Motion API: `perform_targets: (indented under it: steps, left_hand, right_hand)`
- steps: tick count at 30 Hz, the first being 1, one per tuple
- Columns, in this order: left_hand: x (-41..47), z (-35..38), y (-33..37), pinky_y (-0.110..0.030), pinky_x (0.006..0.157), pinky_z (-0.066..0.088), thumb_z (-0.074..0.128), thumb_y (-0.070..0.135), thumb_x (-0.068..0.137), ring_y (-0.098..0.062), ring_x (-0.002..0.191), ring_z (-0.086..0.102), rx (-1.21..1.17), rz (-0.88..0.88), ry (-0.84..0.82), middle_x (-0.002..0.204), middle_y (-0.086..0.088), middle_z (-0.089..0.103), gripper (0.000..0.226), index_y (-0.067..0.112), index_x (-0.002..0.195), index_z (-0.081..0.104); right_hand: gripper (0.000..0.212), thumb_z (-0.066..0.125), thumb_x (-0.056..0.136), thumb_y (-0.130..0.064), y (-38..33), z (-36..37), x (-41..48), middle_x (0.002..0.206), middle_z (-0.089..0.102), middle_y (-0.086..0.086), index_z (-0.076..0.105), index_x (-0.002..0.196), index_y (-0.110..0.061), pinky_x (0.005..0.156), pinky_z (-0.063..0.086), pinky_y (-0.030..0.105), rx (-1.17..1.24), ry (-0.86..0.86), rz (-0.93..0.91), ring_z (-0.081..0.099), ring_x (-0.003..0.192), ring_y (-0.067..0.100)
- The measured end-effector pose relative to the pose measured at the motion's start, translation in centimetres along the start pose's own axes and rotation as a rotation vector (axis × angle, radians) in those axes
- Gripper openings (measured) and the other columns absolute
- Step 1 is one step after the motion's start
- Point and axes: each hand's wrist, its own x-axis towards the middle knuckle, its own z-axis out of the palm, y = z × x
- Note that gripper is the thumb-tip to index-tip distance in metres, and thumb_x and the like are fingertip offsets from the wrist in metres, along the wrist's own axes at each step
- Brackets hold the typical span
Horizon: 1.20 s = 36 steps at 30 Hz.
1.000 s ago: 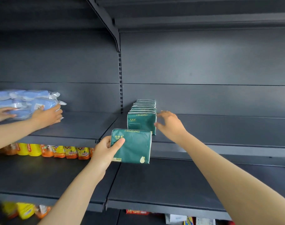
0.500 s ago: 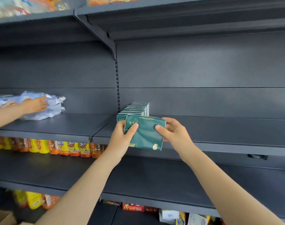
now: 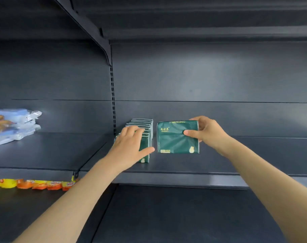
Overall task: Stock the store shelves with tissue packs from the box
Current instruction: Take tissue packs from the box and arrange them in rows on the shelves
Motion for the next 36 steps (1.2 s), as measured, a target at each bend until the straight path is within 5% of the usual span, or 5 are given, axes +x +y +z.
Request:
perform_targets:
  steps: [8,16,23,27,36]
  left_hand:
    - [7.4,2.4,-5.1,-0.039,0.118,0.001,0.061,0.067,0.075,-0.018,0.146,-0.014,0.128,0.15,-0.325,0.159,-0.002,-0.011,0.112,0.018,0.152,-0.004]
    - [9.3,3.6,-5.8,-0.028,0.116,0.006,0.058,0.066,0.078,-0.011,0.146,-0.003,0.118,0.227,-0.469,0.159,0.007,-0.005,0.105,0.026,0.151,-0.006]
    - [9.4,4.2,-6.0,-0.025,0.115,0.003,0.053,0.068,0.079,-0.003,0.143,-0.008,0.092,0.257,-0.474,0.157,0.017,-0.009,0.101,0.032,0.149,-0.01]
    - [9.6,4.4,-6.1,-0.022,0.114,0.001,0.051,0.07,0.077,0.0,0.142,-0.011,0.103,0.256,-0.472,0.155,0.021,-0.012,0.102,0.036,0.148,-0.013]
    - [9.9,4.8,-6.1,-0.018,0.111,0.002,0.051,0.072,0.075,0.001,0.141,-0.008,0.114,0.238,-0.473,0.152,0.025,-0.016,0.102,0.038,0.146,-0.014]
  right_hand:
    - [0.056,0.079,0.074,-0.022,6.2,1.4,12.5,0.112,0.061,0.006,0.052,0.123,-0.016,0.086,0.054,0.046,-0.201,0.141,0.098,0.064,0.1,0.026]
    - [0.047,0.071,0.082,-0.021,12.3,6.0,20.3,0.081,0.046,-0.011,0.051,0.123,-0.015,0.072,0.036,0.023,-0.42,0.166,0.096,0.049,0.091,0.017]
    - [0.054,0.067,0.087,-0.025,14.7,8.3,24.0,0.133,0.037,0.008,0.044,0.135,-0.016,0.095,0.043,0.034,-0.644,0.193,0.014,0.046,0.118,0.028]
    - [0.066,0.076,0.078,-0.029,15.6,9.2,24.3,0.135,0.033,0.008,0.045,0.134,-0.013,0.102,0.04,0.038,-0.766,0.145,-0.028,0.034,0.126,0.026]
    - [0.058,0.072,0.081,-0.034,16.3,10.2,24.8,0.129,0.036,0.008,0.045,0.127,-0.012,0.084,0.046,0.038,-0.915,0.225,-0.068,0.034,0.12,0.026]
